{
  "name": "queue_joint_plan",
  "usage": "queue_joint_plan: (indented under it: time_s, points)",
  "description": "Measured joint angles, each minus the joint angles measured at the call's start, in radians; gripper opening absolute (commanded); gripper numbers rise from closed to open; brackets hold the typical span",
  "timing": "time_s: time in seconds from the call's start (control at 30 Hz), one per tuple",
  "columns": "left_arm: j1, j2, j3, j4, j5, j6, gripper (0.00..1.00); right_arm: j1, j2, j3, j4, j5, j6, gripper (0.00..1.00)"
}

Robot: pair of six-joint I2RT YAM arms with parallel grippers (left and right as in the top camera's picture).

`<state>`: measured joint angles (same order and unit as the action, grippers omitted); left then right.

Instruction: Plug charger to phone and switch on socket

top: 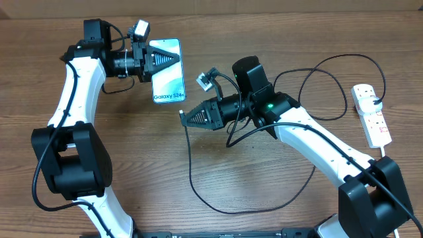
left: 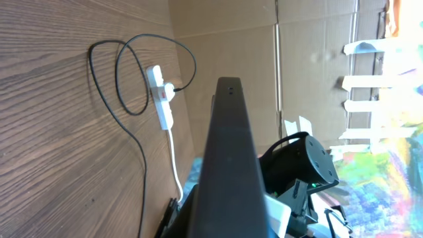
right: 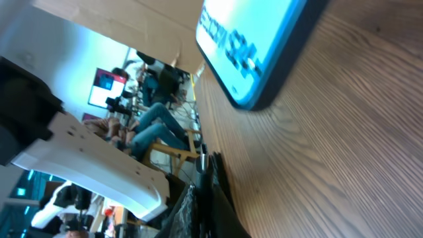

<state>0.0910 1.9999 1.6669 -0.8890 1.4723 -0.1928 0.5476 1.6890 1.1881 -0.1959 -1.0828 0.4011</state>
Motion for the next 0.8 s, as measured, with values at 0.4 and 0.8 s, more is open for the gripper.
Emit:
queue_joint_plan:
  time_s: [0.4, 0.8]
  points:
    - [0.000, 0.000, 0.000, -0.001, 0.043, -0.035, 0.05, 0.005, 0.000, 0.000, 0.107, -0.010, 0.155, 0.04]
    - [0.000, 0.000, 0.000, -0.001, 0.054, -0.064, 0.04, 0.053, 0.000, 0.000, 0.192, 0.044, 0.235, 0.04]
